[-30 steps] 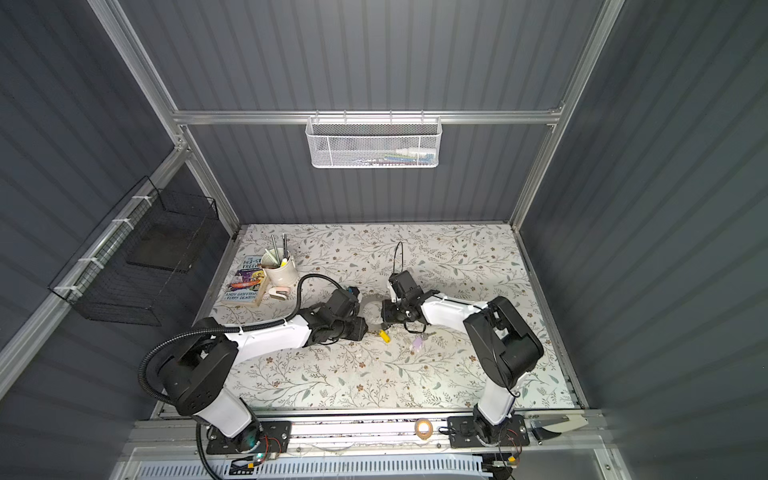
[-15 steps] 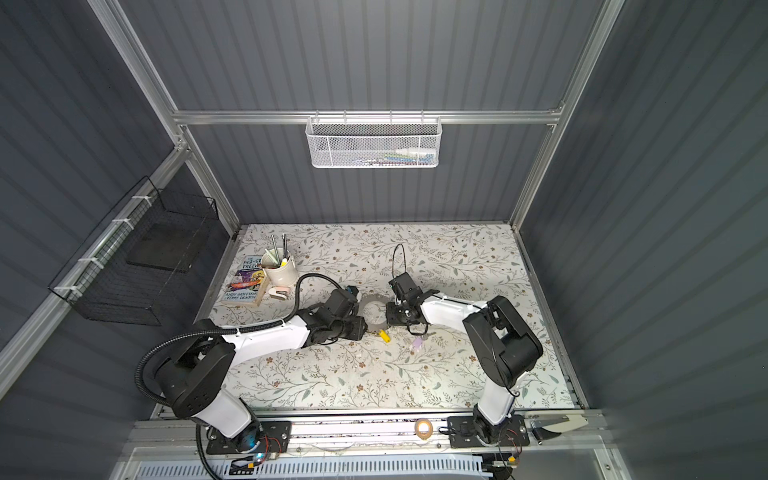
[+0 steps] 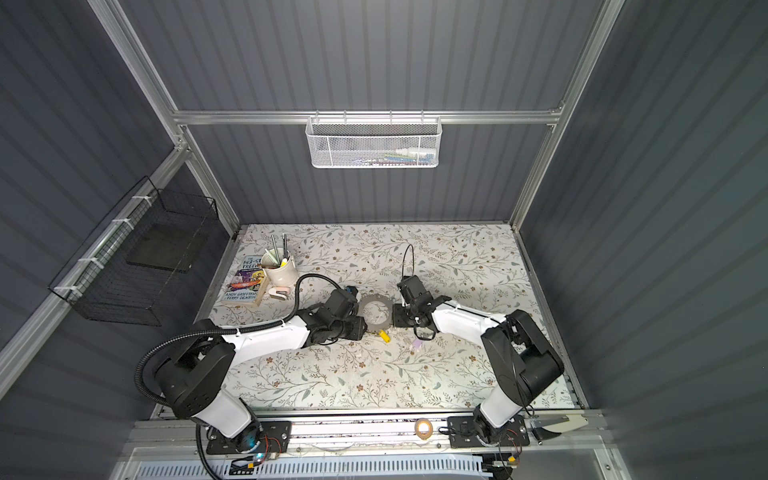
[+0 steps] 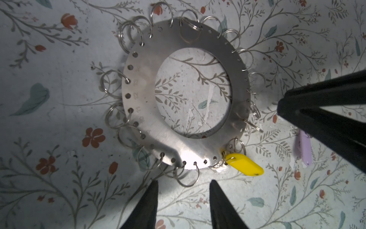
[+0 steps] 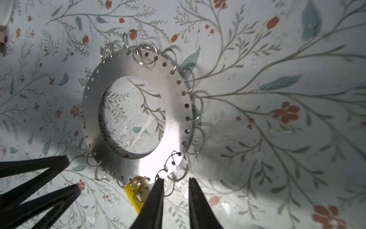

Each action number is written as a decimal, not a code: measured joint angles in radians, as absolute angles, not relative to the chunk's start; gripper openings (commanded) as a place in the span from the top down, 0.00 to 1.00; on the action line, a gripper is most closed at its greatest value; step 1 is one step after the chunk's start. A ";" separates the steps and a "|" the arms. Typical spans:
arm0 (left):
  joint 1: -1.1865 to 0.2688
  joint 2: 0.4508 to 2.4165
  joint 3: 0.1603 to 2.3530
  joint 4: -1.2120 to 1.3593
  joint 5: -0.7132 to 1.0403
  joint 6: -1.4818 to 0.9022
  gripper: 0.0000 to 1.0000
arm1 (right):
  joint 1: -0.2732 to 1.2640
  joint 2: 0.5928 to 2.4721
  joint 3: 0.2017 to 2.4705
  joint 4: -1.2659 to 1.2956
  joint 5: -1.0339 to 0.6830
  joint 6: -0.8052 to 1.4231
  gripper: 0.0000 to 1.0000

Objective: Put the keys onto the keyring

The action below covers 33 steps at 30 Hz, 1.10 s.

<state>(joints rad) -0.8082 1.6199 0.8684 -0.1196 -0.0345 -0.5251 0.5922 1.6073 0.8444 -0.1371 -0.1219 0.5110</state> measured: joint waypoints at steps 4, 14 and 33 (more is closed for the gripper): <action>-0.808 1.616 0.868 -0.120 -0.035 -0.528 0.56 | 0.594 1.622 0.826 -0.120 -0.168 0.516 0.72; -0.808 1.609 0.856 -0.119 -0.035 -0.528 0.56 | 0.594 1.684 0.827 -0.095 -0.216 0.524 0.69; -0.808 1.536 0.805 -0.109 -0.031 -0.531 0.33 | 0.598 1.688 0.842 -0.091 -0.163 0.510 0.70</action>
